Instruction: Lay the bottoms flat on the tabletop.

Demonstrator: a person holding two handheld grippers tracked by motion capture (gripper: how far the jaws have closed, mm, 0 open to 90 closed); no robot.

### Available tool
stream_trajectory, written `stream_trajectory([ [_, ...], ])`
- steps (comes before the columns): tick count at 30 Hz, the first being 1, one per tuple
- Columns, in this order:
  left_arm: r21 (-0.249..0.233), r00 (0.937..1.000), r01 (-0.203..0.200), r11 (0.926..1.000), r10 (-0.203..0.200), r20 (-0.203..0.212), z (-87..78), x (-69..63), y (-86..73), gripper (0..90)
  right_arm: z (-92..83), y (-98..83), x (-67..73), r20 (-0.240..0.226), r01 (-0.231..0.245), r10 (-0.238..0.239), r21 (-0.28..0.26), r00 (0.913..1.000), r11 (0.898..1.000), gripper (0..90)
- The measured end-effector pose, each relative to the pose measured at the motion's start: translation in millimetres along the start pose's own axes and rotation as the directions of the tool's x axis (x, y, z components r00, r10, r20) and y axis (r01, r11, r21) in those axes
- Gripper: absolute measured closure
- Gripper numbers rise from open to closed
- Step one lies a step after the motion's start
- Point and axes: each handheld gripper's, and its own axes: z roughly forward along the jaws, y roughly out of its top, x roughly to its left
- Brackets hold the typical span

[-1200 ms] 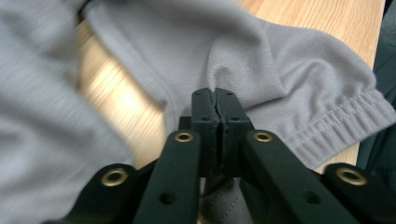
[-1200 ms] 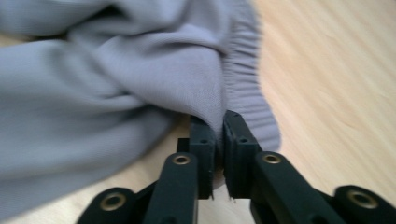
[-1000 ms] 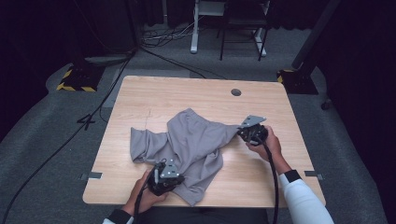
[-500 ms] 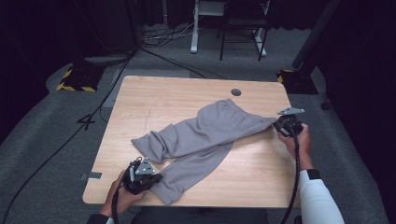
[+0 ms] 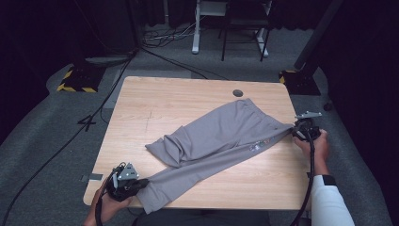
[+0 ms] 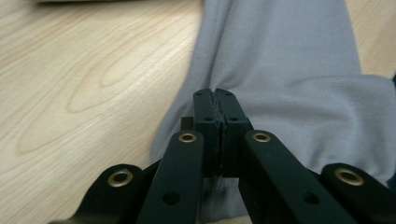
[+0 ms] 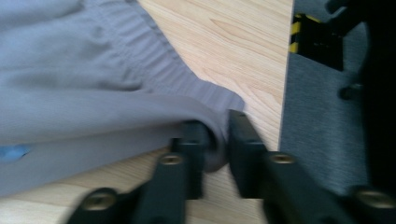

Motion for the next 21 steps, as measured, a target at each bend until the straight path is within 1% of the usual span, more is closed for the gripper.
stream_trajectory([
  [1, 0.000, 1.0000, 0.000, 1.0000, 0.000, 0.000, 0.0, 0.0, 0.0, 86.4, -0.6, -0.4, -0.8, -0.045, -0.008, 0.008, -0.013, 0.9989, 1.000, 63.6],
  [2, -0.001, 1.0000, -0.003, 1.0000, 0.003, -0.006, 0.2, -1.1, 0.8, 79.2, -2.6, -0.4, -0.5, -0.063, -0.019, 0.017, -0.023, 0.9979, 1.000, 58.6],
  [3, -0.025, 1.0000, 0.002, 0.9997, -0.002, -0.006, -0.8, -2.9, 2.9, 73.6, -5.3, 0.4, 0.2, -0.067, -0.020, 0.017, -0.042, 0.9976, 0.999, 53.8],
  [4, -0.025, 1.0000, 0.002, 0.9997, -0.002, -0.006, -0.8, -2.9, 2.9, 67.3, -5.3, 0.4, 0.2, -0.067, -0.020, 0.017, -0.042, 0.9976, 0.999, 53.8],
  [5, -0.045, 0.9999, 0.012, 0.9989, -0.011, 0.006, -1.2, -3.6, 4.0, 60.9, -13.4, 2.2, 3.8, -0.134, -0.022, 0.010, -0.092, 0.9910, 0.995, 51.6],
  [6, -0.083, 0.9994, 0.034, 0.9960, -0.034, 0.002, -1.9, -5.0, 8.3, 54.3, -18.0, 3.6, 7.2, -0.142, -0.021, 0.004, -0.114, 0.9898, 0.993, 48.1],
  [7, -0.083, 0.9994, 0.034, 0.9960, -0.034, 0.002, -1.9, -5.0, 8.3, 46.7, -22.6, 5.1, 11.2, -0.156, -0.013, -0.010, -0.142, 0.9877, 0.990, 45.8],
  [8, -0.110, 0.9987, 0.049, 0.9928, -0.050, -0.006, -1.0, -5.5, 14.8, 42.1, -26.9, 6.4, 16.2, -0.192, -0.011, -0.023, -0.175, 0.9811, 0.985, 45.9],
  [9, -0.116, 0.9987, 0.043, 0.9923, -0.046, -0.021, 0.3, -5.6, 19.1, 40.8, -30.3, 8.0, 22.4, -0.227, -0.002, -0.044, -0.200, 0.9729, 0.980, 45.7],
  [10, -0.127, 0.9983, 0.042, 0.9910, -0.047, -0.035, 2.5, -5.4, 23.7, 36.6, -32.6, 10.1, 30.7, -0.238, 0.021, -0.074, -0.215, 0.9684, 0.976, 45.0],
  [11, -0.129, 0.9972, 0.034, 0.9910, -0.042, -0.062, 5.1, -4.1, 29.0, 32.1, -33.4, 12.4, 40.3, -0.258, 0.045, -0.105, -0.229, 0.9605, 0.972, 44.6],
  [12, -0.122, 0.9948, 0.020, 0.9923, -0.032, -0.097, 7.3, -2.0, 34.3, 30.0, -32.8, 14.4, 50.3, -0.297, 0.056, -0.128, -0.239, 0.9463, 0.969, 44.4],
  [13, -0.130, 0.9930, 0.026, 0.9912, -0.041, -0.111, 10.2, 0.6, 39.5, 29.7, -31.1, 16.7, 61.3, -0.321, 0.073, -0.149, -0.238, 0.9354, 0.969, 44.3],
  [14, -0.130, 0.9930, 0.026, 0.9912, -0.041, -0.111, 10.2, 0.6, 39.5, 28.6, -28.5, 19.3, 72.5, -0.326, 0.100, -0.177, -0.238, 0.9286, 0.966, 44.4],
  [15, -0.153, 0.9897, 0.033, 0.9877, -0.053, -0.132, 15.7, 8.5, 50.5, 28.1, -25.1, 22.0, 83.2, -0.337, 0.117, -0.194, -0.236, 0.9213, 0.965, 44.4],
  [16, -0.156, 0.9860, 0.030, 0.9873, -0.054, -0.157, 18.2, 12.6, 56.4, 28.7, -21.5, 24.5, 93.0, -0.351, 0.129, -0.209, -0.238, 0.9125, 0.963, 44.8],
  [17, -0.155, 0.9833, 0.026, 0.9877, -0.053, -0.174, 21.5, 16.9, 62.0, 30.8, -17.1, 27.3, 101.9, -0.358, 0.146, -0.227, -0.239, 0.9058, 0.960, 45.3],
  [18, -0.159, 0.9811, 0.027, 0.9869, -0.057, -0.185, 25.0, 22.1, 67.0, 31.5, -12.0, 30.4, 110.1, -0.361, 0.163, -0.240, -0.231, 0.9015, 0.959, 45.3],
  [19, -0.168, 0.9807, 0.048, 0.9846, -0.078, -0.179, 29.2, 27.3, 71.4, 32.8, -7.0, 33.3, 117.1, -0.355, 0.178, -0.251, -0.225, 0.9005, 0.958, 45.5],
  [20, -0.168, 0.9807, 0.048, 0.9846, -0.078, -0.179, 29.2, 27.3, 71.4, 35.4, -7.0, 33.3, 117.1, -0.355, 0.178, -0.251, -0.225, 0.9005, 0.958, 45.5],
  [21, -0.151, 0.9779, 0.054, 0.9871, -0.083, -0.192, 37.4, 37.1, 79.2, 37.1, 2.9, 37.6, 125.4, -0.372, 0.175, -0.245, -0.210, 0.8953, 0.962, 47.6],
])
